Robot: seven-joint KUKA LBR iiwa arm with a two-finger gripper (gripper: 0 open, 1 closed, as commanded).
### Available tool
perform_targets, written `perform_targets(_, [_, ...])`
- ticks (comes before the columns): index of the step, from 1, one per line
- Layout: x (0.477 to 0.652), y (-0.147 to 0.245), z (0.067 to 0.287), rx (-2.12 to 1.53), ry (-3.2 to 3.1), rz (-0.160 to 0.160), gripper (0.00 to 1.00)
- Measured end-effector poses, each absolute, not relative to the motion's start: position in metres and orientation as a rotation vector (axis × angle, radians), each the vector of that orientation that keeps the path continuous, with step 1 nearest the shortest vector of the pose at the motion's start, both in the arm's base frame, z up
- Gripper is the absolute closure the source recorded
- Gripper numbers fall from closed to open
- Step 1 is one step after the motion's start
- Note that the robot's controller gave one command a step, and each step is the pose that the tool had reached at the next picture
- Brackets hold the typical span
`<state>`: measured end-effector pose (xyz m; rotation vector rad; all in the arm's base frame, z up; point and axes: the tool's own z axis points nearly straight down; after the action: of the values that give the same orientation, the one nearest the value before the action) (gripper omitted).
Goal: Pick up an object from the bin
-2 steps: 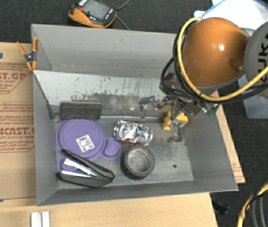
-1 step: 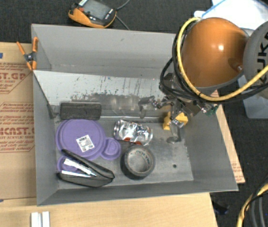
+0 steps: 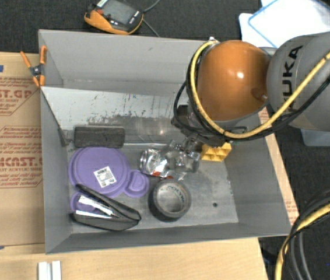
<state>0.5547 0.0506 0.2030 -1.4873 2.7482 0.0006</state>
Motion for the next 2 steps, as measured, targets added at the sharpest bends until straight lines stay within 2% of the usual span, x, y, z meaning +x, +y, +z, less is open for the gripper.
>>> perform_targets(1, [0.555, 0.05, 0.203, -1.487, 2.748, 0.0, 1.0])
perform_targets(2, [0.564, 0.053, 0.179, -1.477, 2.739, -0.009, 1.0])
